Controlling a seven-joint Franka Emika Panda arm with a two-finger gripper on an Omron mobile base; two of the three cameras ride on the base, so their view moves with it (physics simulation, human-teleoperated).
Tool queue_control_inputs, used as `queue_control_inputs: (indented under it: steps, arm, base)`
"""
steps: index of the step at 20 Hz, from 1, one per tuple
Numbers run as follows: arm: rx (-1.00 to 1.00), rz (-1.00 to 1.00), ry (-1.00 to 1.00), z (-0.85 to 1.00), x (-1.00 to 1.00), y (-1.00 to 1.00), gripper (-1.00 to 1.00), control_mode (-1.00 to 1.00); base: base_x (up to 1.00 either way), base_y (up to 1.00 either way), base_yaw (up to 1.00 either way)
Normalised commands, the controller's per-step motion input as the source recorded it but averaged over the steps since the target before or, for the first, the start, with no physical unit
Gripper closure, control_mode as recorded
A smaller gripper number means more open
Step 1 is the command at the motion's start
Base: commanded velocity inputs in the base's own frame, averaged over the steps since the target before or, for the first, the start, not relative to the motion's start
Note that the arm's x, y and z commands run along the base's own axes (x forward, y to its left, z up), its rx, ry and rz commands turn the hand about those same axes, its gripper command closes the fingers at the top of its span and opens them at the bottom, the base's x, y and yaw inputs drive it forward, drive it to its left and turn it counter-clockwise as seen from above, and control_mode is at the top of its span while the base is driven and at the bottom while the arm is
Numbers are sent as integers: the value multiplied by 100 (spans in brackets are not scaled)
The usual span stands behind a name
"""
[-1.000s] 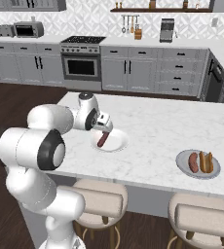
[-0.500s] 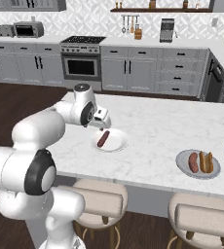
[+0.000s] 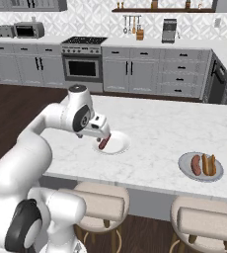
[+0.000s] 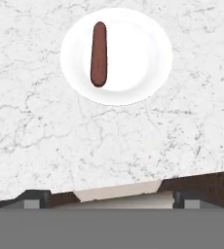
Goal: Place one bun and one sausage from the bowl on each plate.
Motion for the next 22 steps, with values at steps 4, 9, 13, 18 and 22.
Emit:
queue_control_inputs:
  steps: [4, 9, 13, 18, 22]
  arm:
    - [0, 0, 13, 22, -49, 0, -100, -100]
    - [0, 2, 2, 4, -44, 20, -100, -100]
    - [0, 2, 0, 5, -4, 4, -100, 100]
    - [0, 0, 0, 0, 0, 0, -100, 100]
    - [0, 0, 0, 0, 0, 0, -100, 100]
  base:
    - [0, 0, 0]
    - [0, 0, 0]
    - [0, -1, 0]
    - [-66, -51, -1]
    - [-39, -97, -2]
